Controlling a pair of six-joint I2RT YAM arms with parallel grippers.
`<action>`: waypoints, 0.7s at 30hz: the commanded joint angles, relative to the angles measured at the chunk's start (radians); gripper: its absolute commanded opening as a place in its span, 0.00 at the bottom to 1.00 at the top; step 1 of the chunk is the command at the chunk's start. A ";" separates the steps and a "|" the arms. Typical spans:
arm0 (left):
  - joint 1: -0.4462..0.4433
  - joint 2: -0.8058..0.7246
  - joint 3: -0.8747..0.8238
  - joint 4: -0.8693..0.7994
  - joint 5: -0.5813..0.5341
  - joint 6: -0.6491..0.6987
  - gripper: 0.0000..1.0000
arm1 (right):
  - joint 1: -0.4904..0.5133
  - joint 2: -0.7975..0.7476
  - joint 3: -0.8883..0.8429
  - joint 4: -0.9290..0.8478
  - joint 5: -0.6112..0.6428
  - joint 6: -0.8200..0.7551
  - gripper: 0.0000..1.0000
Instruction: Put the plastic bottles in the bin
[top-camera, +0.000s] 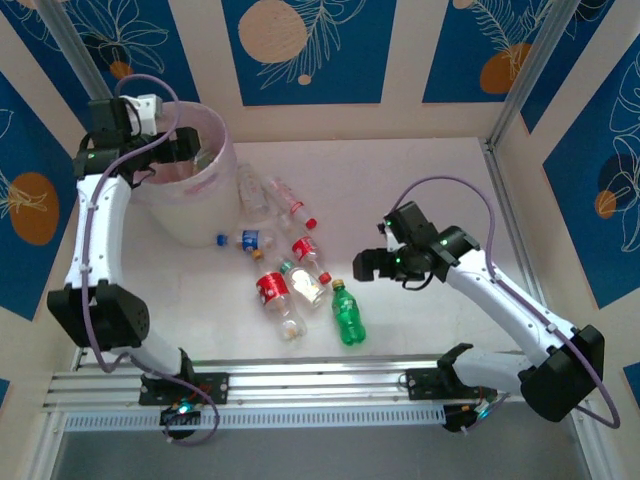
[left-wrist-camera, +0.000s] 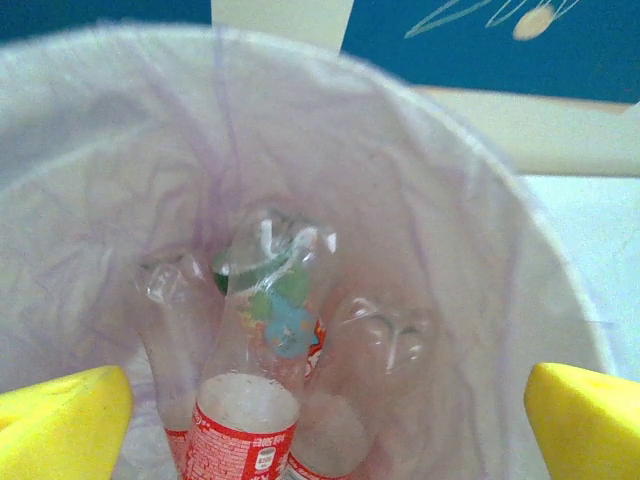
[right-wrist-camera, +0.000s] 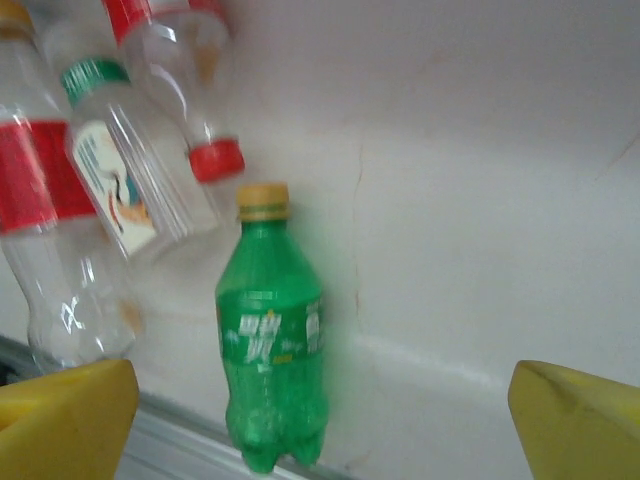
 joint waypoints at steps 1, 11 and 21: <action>-0.007 -0.070 0.044 -0.044 -0.004 0.005 1.00 | 0.083 -0.014 -0.013 -0.116 0.024 0.113 0.94; -0.078 -0.284 -0.074 0.055 0.138 -0.218 0.98 | 0.333 0.150 -0.105 -0.051 -0.008 0.290 0.88; -0.242 -0.469 -0.428 0.187 0.109 -0.408 0.97 | 0.405 0.316 -0.136 0.054 -0.005 0.297 0.82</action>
